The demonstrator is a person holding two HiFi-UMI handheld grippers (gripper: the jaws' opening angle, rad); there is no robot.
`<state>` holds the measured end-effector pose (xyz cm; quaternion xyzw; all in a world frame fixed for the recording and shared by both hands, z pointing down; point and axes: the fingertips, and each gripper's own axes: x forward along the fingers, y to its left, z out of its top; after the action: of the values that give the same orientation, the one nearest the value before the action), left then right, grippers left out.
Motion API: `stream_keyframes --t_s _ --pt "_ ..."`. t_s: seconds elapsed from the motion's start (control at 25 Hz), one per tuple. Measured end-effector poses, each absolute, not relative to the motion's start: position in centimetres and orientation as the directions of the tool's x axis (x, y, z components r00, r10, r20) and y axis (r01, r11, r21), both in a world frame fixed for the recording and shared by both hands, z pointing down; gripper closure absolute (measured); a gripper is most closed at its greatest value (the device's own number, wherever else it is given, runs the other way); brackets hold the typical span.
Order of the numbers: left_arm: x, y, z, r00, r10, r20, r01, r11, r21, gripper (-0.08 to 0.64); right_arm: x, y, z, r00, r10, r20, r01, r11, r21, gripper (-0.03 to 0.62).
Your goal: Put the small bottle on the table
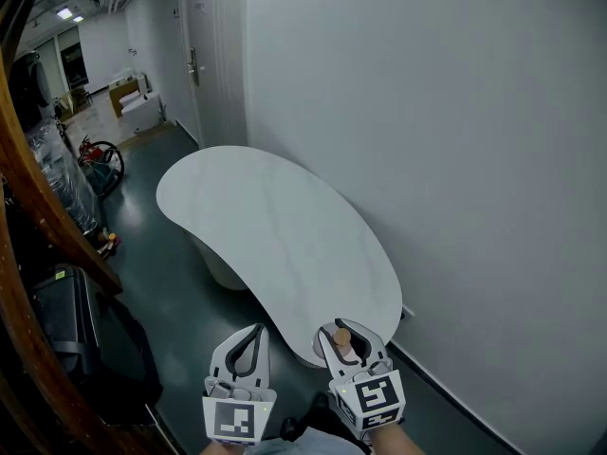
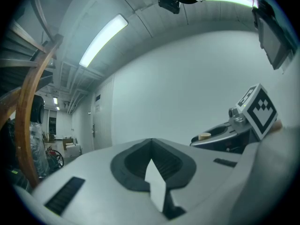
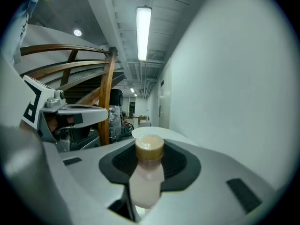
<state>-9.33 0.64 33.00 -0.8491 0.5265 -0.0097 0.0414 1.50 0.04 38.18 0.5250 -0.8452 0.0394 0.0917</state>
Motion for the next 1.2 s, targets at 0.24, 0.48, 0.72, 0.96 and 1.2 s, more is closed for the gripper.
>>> stream_keyframes --t_s 0.24,0.48,0.72,0.96,1.2 --pt "-8.9 -1.3 33.6 0.464 -0.886 -0.014 -0.883 -0.462 -0.082 0.560 1.3 -1.4 39.2 -0.428 -0.879 0.210 -0.898 0.440 0.014 0.479" --pt "-8.0 -4.5 33.6 0.480 -0.877 0.000 -0.872 -0.477 -0.111 0.560 0.9 -4.1 39.6 -0.447 -0.867 0.218 -0.890 0.456 -0.011 0.479" --pt "-7.4 -8.3 33.2 0.470 -0.883 0.010 -0.876 -0.467 -0.118 0.560 0.9 -8.1 39.2 -0.472 -0.856 0.213 -0.878 0.478 -0.023 0.479" --pt "-6.0 -11.8 32.6 0.450 -0.893 0.006 -0.887 -0.447 -0.118 0.560 1.5 -11.9 38.5 -0.506 -0.839 0.201 -0.859 0.510 -0.031 0.479" --pt "-6.1 -14.7 31.5 0.429 -0.903 -0.021 -0.895 -0.422 -0.142 0.560 0.8 -15.0 38.5 -0.549 -0.810 0.205 -0.829 0.559 -0.012 0.479"
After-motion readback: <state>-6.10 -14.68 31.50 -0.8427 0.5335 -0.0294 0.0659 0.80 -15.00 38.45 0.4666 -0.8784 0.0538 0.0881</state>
